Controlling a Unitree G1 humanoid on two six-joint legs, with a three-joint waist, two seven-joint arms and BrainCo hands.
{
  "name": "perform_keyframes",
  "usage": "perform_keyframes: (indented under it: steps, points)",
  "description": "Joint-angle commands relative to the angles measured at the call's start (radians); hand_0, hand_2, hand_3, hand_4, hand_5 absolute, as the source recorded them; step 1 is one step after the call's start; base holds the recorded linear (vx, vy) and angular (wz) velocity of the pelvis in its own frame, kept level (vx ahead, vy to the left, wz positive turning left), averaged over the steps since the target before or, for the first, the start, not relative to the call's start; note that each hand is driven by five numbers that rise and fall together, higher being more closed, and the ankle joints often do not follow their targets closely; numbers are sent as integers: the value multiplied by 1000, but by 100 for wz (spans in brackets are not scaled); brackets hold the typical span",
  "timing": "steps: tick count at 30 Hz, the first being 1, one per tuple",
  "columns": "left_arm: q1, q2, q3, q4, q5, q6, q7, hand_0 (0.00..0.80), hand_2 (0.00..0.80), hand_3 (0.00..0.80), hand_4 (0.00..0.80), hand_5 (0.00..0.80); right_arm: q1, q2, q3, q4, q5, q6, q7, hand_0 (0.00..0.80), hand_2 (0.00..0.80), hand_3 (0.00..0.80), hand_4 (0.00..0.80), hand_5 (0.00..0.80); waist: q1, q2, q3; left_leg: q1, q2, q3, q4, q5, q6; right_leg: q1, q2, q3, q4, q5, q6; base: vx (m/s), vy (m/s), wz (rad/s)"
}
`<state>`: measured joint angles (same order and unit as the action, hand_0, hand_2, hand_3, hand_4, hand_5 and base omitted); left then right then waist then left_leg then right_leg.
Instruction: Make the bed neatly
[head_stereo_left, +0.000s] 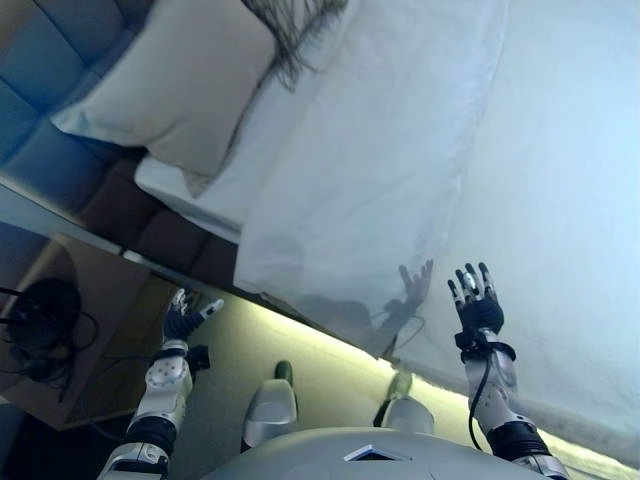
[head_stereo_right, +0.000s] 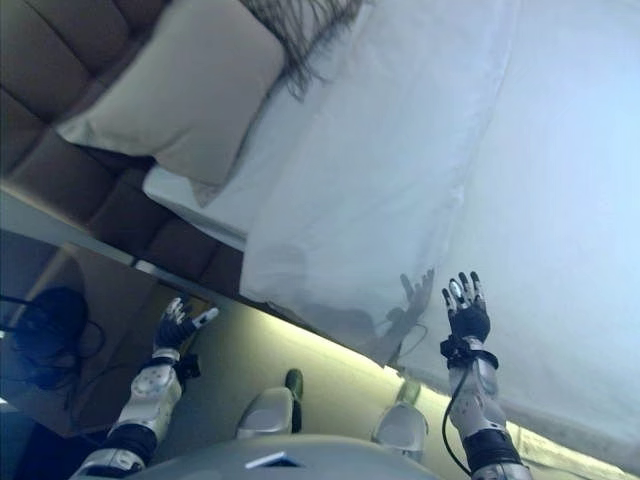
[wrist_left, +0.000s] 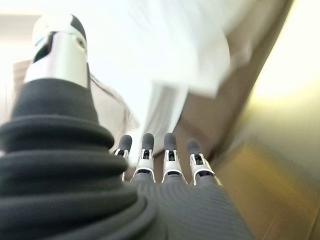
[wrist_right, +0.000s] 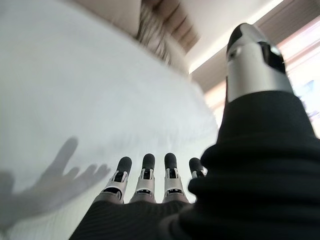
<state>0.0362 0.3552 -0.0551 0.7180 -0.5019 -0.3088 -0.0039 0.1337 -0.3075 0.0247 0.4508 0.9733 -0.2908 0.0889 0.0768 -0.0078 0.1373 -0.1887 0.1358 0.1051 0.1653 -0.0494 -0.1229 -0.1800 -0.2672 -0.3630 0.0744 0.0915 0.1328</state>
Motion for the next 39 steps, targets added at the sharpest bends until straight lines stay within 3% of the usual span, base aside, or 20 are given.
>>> perform_keyframes:
  steps: [1, 5, 17, 22, 29, 34, 39]
  points:
    - [-81, 14, 25, -51, -269, 7, -173, 0, 0, 0, 0, 0, -41, -36, -75, -52, 43, -6, 85, 0, 0, 0, 0, 0, -17, -37, 70, -72, 26, -3, 12, 75, 19, 22, -70, 68, 29, 11, 93, -168, -111, -4]
    - [-113, 28, -1, -83, -357, 21, -214, 0, 0, 0, 0, 0, -59, -44, -102, -49, 81, -6, 139, 0, 0, 0, 0, 0, -36, -47, 111, -114, 42, -2, 32, 80, 18, -19, -45, 89, 32, 23, 86, -145, -74, -6]
    - [-75, 32, 21, -134, -397, 43, -271, 0, 0, 0, 0, 0, 12, -45, -144, -166, 53, 32, 151, 0, 0, 0, 0, 0, -73, -71, 103, -80, 61, 58, -21, 102, 16, -19, -31, 101, -16, 53, 89, -1, -4, -12]
    - [30, 31, 48, -235, -354, 64, -352, 0, 0, 0, 0, 0, 66, -19, -143, -194, 30, 33, 140, 0, 0, 0, 0, 0, -56, -74, 80, -19, 50, 76, -49, 94, 24, 23, -36, 95, -31, 55, 90, 83, -26, -13]
    - [177, 41, 110, -328, -308, 131, -393, 0, 0, 0, 0, 0, 124, 5, -129, -181, 9, 59, 140, 0, 0, 0, 0, 0, -19, -64, -16, 82, 43, 84, -82, 81, 30, 123, -39, 79, -52, 30, 88, 176, 12, -4]
    - [197, 49, 146, -391, -323, 161, -395, 0, 0, 0, 0, 0, 116, 8, -112, -180, -10, 75, 135, 0, 0, 0, 0, 0, 1, -53, -66, 126, 35, 79, -115, 81, 32, 167, -38, 65, -68, 17, 84, 76, 14, 5]
    - [168, 45, 127, -404, -293, 186, -358, 0, 0, 0, 0, 0, 74, 21, -45, -159, -31, 52, 84, 0, 0, 0, 0, 0, 22, -40, -106, 165, 31, 69, -143, 88, 32, 212, -30, 51, -69, 1, 73, 40, -4, 6]
